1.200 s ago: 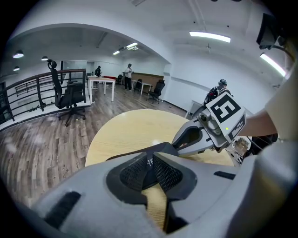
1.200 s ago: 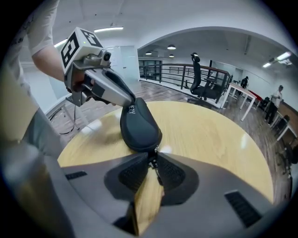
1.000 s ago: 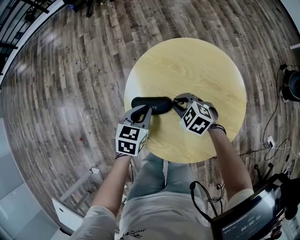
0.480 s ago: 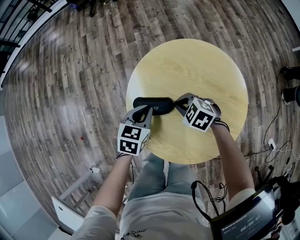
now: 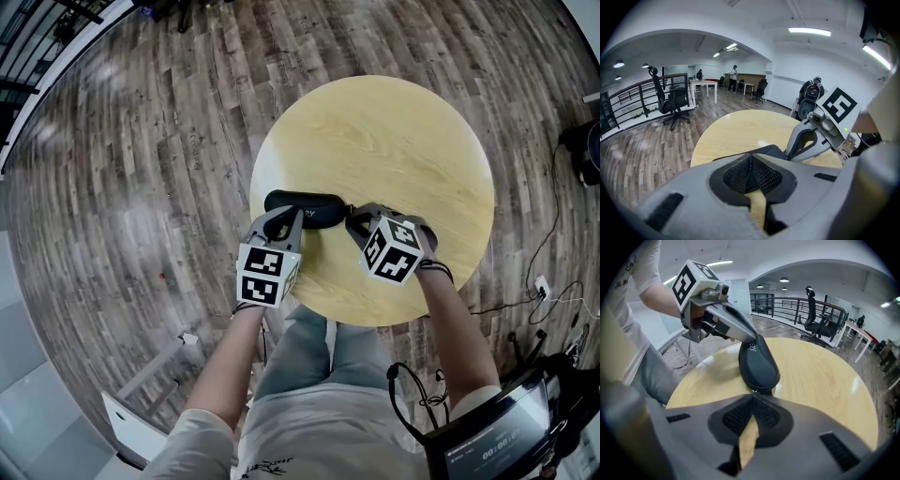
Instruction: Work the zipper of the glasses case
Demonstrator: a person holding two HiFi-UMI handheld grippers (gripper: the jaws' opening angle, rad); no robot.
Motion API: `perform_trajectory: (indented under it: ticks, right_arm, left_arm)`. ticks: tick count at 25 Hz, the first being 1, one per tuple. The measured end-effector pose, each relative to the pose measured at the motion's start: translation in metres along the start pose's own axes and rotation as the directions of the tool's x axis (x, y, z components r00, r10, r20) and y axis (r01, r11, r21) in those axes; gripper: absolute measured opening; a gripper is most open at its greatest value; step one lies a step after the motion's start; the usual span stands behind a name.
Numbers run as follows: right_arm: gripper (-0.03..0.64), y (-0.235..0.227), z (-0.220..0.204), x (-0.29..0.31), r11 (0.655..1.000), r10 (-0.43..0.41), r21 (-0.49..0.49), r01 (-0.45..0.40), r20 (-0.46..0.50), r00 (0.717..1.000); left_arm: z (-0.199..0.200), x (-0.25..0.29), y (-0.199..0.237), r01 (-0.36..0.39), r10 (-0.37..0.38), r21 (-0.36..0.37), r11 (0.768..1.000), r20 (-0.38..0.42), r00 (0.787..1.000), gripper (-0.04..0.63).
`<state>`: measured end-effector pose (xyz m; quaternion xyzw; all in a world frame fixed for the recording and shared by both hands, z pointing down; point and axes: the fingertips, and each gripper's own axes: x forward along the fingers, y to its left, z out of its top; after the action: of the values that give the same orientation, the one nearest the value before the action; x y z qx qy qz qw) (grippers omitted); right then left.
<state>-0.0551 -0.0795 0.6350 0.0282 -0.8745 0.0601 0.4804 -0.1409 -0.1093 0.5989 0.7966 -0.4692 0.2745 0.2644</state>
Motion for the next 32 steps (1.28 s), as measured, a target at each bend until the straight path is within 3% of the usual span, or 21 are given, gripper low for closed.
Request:
perform_trajectory:
  ticks: [8, 12, 15, 19, 26, 32]
  right_arm:
    - [0.000, 0.025, 0.024, 0.015, 0.972, -0.110, 0.217, 0.087, 0.096, 0.989]
    - [0.000, 0.028, 0.028, 0.016, 0.948, -0.165, 0.296, 0.120, 0.131, 0.977]
    - [0.000, 0.025, 0.020, 0.008, 0.951, -0.164, 0.285, 0.119, 0.140, 0.976]
    - [0.000, 0.014, -0.013, -0.005, 0.970, -0.164, 0.197, 0.143, 0.094, 0.982]
    - [0.002, -0.025, -0.055, -0.031, 0.967, -0.216, 0.150, 0.208, 0.041, 0.976]
    - [0.001, -0.042, -0.058, -0.035, 0.968, -0.223, 0.127, 0.216, 0.044, 0.974]
  left_arm:
    - [-0.001, 0.001, 0.000, -0.008, 0.008, -0.006, 1.000, 0.006, 1.000, 0.017]
    - [0.000, 0.000, -0.002, -0.009, 0.009, 0.037, 0.999, 0.000, 1.000, 0.017]
    - [0.007, -0.003, -0.011, 0.036, -0.037, 0.069, 0.997, 0.013, 0.999, 0.018]
    - [0.022, -0.005, -0.033, 0.096, -0.100, 0.112, 0.989, 0.031, 0.995, 0.018]
    - [0.021, 0.020, -0.087, 0.230, -0.219, 0.225, 0.947, -0.073, 0.973, 0.018]
    - [0.020, 0.039, -0.113, 0.294, -0.274, 0.232, 0.927, -0.114, 0.955, 0.018]
